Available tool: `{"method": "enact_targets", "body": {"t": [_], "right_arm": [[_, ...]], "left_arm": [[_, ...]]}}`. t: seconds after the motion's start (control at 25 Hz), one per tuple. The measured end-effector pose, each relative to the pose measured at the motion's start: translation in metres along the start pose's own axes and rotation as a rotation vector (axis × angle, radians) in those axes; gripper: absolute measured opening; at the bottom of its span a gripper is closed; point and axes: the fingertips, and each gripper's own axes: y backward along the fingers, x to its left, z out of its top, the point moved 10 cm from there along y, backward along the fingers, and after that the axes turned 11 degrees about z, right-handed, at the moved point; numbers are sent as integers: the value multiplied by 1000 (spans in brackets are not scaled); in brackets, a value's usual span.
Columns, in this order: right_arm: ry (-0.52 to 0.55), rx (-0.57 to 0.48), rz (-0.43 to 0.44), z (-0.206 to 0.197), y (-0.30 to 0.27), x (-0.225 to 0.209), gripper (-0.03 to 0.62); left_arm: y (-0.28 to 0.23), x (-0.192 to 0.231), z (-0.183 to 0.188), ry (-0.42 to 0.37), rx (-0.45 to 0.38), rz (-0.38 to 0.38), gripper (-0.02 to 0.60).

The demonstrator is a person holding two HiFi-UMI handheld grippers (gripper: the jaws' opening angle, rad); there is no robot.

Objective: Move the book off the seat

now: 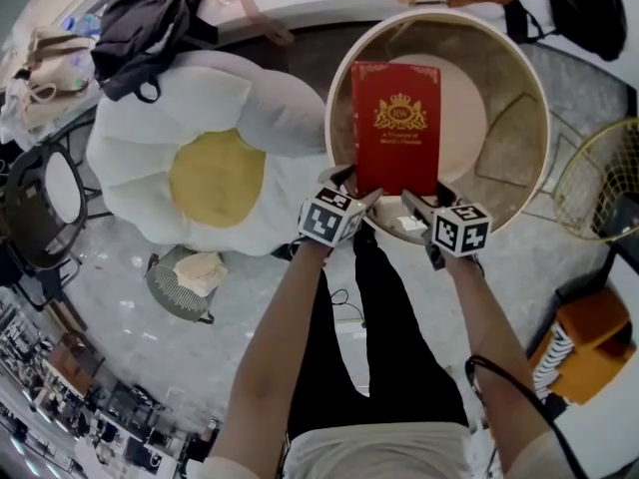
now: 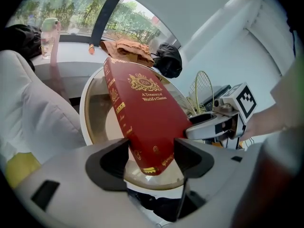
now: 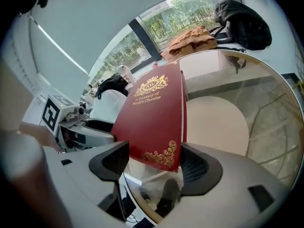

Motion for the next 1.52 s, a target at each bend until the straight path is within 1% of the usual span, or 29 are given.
{"method": "enact_targets", "body": {"t": [0.2,0.4,0.64,0.84,1.0,1.12,1.24,1.4,1.52], "right_arm": [[-10,6,6,-5,-3,-6,328],[-5,25,6,-10,-7,-6,329],[-23,5,5,-12,-9,-11,330],[-47,-28,-24,-15,0,-12,329],[-18,-54,-67,-16,20,-7,327],[2,-82,-91,-19,37,5,324],[29,-123,-102,-20,51,21,279],[56,-175,-106,-28,66,48,237],[83,-212,-99,-33,79,74,212]], "left_arm": [[-6,0,-4,9,21,0,291],[-10,3,-11,35,37,0,293],[-14,5,-13,79,29,11,293],[-1,5,-16,103,3,63,293],[25,6,-21,117,-29,100,288],[46,-1,-25,99,-54,109,255],[65,-9,-29,74,-91,103,221],[87,-25,-41,28,-130,78,213],[114,-38,-47,-8,-148,69,199]]}}
